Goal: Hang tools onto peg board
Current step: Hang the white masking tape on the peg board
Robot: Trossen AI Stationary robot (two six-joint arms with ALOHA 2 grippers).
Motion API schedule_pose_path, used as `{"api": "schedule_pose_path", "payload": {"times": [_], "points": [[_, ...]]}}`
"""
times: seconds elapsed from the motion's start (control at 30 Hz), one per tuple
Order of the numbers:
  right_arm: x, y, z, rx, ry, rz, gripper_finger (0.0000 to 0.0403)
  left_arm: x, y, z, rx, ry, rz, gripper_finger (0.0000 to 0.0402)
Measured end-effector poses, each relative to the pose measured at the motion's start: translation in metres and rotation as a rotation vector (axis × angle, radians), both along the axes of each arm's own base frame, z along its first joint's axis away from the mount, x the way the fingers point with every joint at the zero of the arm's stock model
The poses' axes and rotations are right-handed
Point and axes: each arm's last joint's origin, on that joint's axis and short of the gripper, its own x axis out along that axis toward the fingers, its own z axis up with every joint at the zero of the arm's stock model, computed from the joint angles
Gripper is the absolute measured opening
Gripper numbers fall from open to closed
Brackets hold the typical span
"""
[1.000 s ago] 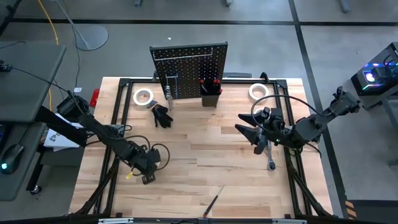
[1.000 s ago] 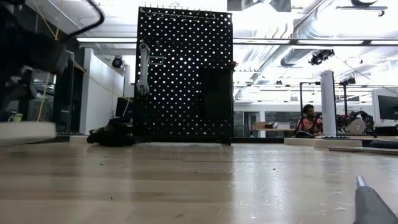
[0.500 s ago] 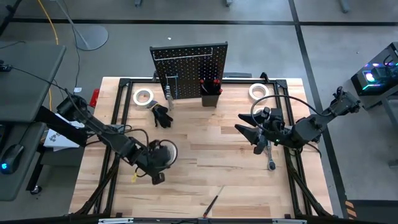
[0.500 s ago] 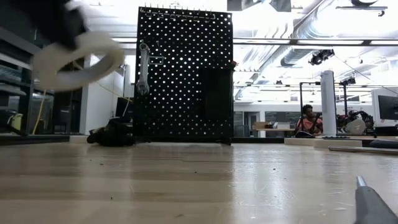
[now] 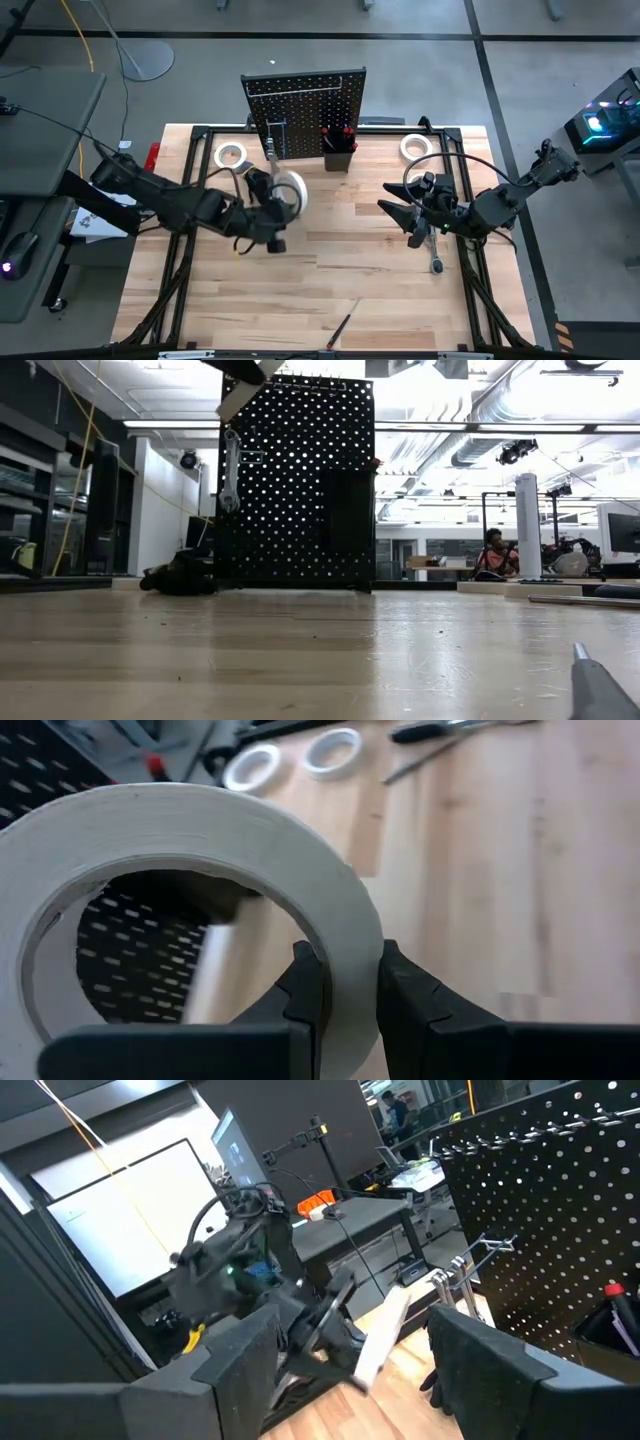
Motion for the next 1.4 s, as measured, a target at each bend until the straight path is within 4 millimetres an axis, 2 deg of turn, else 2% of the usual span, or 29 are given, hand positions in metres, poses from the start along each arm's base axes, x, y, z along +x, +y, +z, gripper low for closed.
{"api": "schedule_pose_path", "payload": {"times": [0.2, 0.5, 0.7, 0.83, 0.97, 1.17, 1.3, 1.4], "points": [[0.0, 0.0, 0.0, -0.002, 0.003, 0.0, 0.0245, 0.003, 0.009, 0.013, 0.068, -0.016, 0.018, 0.0048], [0.0, 0.0, -0.002, -0.001, 0.015, -0.014, 0.0245, 0.001, 0.003, 0.031, 0.049, -0.069, 0.034, 0.0048], [0.0, -0.001, -0.005, 0.01, 0.036, -0.025, 0.0245, -0.018, -0.012, 0.035, 0.012, -0.041, 0.102, 0.0048], [0.0, -0.001, -0.007, -0.001, 0.05, -0.037, 0.0245, -0.035, -0.019, 0.049, 0.056, -0.104, 0.187, 0.0048], [0.001, -0.005, -0.008, -0.01, 0.063, -0.074, 0.0245, -0.047, -0.018, 0.069, 0.062, -0.211, 0.243, 0.0048], [0.005, -0.011, -0.008, -0.005, 0.064, -0.053, 0.0245, -0.056, -0.011, 0.087, 0.109, -0.287, 0.288, 0.0048], [0.006, -0.011, -0.008, -0.005, 0.064, -0.036, 0.0245, -0.051, -0.003, 0.087, 0.134, -0.272, 0.312, 0.0048], [0.006, -0.011, -0.008, -0.005, 0.064, -0.035, 0.0245, -0.039, 0.002, 0.079, 0.099, -0.218, 0.306, 0.0048]]}}
